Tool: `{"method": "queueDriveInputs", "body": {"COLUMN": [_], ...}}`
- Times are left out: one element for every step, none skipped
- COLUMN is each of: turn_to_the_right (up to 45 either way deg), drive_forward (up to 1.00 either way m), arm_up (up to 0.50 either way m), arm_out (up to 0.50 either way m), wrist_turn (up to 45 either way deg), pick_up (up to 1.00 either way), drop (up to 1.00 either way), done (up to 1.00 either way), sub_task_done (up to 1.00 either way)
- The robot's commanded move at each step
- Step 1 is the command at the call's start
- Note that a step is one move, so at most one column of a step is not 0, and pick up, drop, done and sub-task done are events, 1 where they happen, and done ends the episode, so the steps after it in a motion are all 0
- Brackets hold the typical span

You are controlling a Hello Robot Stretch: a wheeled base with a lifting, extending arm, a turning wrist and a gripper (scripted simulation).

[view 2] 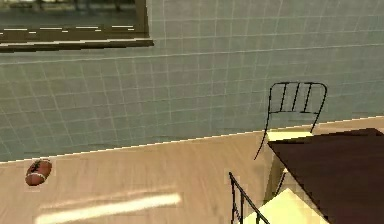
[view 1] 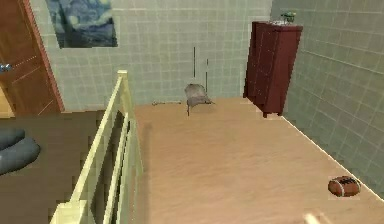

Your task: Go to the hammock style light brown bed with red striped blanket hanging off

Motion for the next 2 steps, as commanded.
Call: {"method": "queueDriveInputs", "body": {"turn_to_the_right": [0.0, -3.0], "drive_forward": [0.35, 0.00], "arm_up": [0.00, 0.00], "arm_out": [0.00, 0.00], "wrist_turn": [0.0, 0.0], "pick_up": [0.00, 0.00], "drop": [0.00, 0.00], "done": [0.00, 0.00], "sub_task_done": [0.00, 0.00]}}
